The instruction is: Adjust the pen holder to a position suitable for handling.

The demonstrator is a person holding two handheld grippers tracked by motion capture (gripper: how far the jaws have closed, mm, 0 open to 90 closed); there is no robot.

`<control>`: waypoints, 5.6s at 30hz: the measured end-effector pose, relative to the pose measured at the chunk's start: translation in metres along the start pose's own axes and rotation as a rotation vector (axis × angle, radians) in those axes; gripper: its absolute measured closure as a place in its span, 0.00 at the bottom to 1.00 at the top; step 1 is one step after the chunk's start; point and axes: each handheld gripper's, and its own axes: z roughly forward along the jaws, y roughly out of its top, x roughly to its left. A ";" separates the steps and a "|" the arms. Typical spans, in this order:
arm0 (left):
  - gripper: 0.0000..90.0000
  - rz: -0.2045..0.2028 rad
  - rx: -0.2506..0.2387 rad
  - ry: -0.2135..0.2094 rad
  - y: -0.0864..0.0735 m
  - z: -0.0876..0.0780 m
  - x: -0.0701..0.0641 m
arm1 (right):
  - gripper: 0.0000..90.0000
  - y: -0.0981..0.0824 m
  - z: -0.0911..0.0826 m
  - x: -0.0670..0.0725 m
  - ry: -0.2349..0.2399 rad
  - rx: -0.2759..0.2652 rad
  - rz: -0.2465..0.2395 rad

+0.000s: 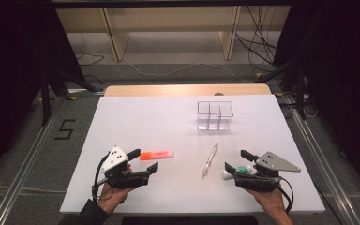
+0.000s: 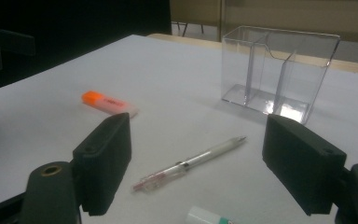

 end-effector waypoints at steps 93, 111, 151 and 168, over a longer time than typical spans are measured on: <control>0.17 -0.014 -0.012 0.035 0.001 -0.001 0.007 | 1.00 0.048 0.144 -0.148 -0.219 0.261 0.135; 0.17 -0.012 -0.007 0.035 0.001 -0.001 0.007 | 1.00 0.051 0.157 -0.149 -0.217 0.276 0.114; 0.17 -0.009 -0.011 0.034 0.001 -0.001 0.007 | 1.00 0.064 0.198 -0.098 -0.132 0.289 0.035; 0.17 -0.018 -0.016 0.034 0.001 -0.001 0.006 | 1.00 0.065 0.205 -0.088 -0.113 0.293 0.023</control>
